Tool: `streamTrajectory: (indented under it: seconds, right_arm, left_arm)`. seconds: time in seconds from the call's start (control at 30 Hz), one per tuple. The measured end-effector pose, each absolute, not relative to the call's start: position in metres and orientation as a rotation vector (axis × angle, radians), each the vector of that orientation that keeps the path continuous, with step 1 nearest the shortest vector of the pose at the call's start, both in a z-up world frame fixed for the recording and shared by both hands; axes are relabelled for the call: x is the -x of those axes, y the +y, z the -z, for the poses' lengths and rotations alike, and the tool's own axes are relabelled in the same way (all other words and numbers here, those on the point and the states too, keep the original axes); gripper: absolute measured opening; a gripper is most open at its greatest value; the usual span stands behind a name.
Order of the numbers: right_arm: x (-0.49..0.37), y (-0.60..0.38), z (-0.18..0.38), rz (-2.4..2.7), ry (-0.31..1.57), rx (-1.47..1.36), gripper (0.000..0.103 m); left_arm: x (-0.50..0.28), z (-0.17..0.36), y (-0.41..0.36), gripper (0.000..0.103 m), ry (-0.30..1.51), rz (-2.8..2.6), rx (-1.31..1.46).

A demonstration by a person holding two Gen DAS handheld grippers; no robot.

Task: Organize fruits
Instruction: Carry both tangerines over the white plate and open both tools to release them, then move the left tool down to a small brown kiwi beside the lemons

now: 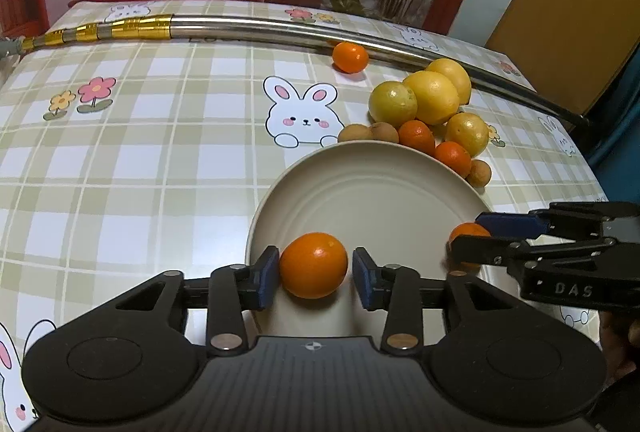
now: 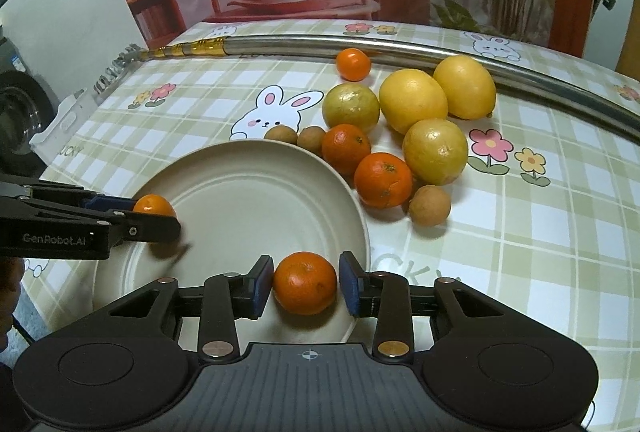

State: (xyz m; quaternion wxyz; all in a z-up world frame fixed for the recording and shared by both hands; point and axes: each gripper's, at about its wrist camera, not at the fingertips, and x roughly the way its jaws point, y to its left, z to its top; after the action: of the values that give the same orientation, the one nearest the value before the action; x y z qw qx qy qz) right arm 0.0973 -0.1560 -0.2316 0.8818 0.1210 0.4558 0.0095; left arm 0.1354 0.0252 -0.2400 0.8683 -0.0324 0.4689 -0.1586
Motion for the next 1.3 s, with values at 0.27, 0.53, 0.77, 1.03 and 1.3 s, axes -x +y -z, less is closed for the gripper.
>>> streamTrajectory:
  seconds: [0.27,0.53,0.77,1.03,1.3]
  right_arm:
    - [-0.095,-0.177,0.208,0.026,0.849,-0.288,0.038]
    - [-0.092,-0.227,0.182,0.148,0.734,-0.353,0.038]
    - [-0.091,-0.258,0.167,0.222,0.66,-0.368,0.038]
    - [-0.097,-0.262,0.18,0.258,0.704,-0.393,0.039]
    - [-0.098,-0.26,0.193,0.284,0.754,-0.393,0.039]
  left_arm:
    - [-0.14,0.219,0.03,0.05,0.915,0.362,0.094]
    - [-0.165,0.183,0.051,0.05,0.839,0.312,0.16]
    - [-0.182,0.16,0.073,0.05,0.786,0.217,0.173]
    - [-0.215,0.182,0.069,0.047,0.966,0.223,0.196]
    - [-0.25,0.221,0.037,0.037,1.142,0.307,0.302]
